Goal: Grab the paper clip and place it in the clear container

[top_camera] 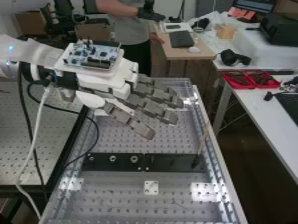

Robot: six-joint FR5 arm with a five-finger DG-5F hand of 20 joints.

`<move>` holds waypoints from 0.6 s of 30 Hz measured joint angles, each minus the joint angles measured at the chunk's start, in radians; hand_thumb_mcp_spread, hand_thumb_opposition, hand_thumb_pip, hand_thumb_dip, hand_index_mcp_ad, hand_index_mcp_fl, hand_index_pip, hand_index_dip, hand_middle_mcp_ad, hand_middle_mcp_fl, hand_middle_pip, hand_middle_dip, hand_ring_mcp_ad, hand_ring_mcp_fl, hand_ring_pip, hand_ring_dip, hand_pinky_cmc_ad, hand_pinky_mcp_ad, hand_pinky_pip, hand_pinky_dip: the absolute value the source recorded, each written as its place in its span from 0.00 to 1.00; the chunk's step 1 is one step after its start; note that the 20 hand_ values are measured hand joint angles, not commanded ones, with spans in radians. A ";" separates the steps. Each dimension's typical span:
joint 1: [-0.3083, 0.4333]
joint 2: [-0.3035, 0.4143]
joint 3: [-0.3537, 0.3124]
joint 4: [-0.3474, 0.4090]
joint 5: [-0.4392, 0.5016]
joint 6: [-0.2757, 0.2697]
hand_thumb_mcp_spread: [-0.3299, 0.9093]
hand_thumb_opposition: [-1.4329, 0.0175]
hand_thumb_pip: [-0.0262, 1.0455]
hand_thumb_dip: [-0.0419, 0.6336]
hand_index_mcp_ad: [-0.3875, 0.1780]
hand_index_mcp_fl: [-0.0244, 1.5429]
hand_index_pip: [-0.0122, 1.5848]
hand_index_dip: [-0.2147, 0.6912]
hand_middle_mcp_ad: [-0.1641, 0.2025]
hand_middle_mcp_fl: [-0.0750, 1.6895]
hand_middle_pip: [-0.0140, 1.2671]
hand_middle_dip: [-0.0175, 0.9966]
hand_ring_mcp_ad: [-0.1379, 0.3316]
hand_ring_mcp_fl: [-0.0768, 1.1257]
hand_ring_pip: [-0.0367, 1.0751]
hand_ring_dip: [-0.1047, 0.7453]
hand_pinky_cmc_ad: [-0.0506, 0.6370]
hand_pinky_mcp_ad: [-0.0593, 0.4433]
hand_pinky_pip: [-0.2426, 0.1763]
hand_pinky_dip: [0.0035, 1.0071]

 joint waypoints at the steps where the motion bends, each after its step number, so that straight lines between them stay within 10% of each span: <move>1: -0.008 -0.009 0.001 0.003 -0.010 0.002 0.52 0.46 0.55 0.32 0.58 0.18 0.30 0.25 0.65 0.04 0.10 0.17 0.68 0.06 0.11 0.23 0.67 0.77 0.32 0.45; 18: -0.115 -0.180 0.070 0.071 -0.173 0.008 0.55 0.42 0.62 0.39 0.54 0.16 0.71 0.27 0.65 0.04 0.10 0.17 0.68 0.06 0.10 0.23 0.67 0.75 0.32 0.43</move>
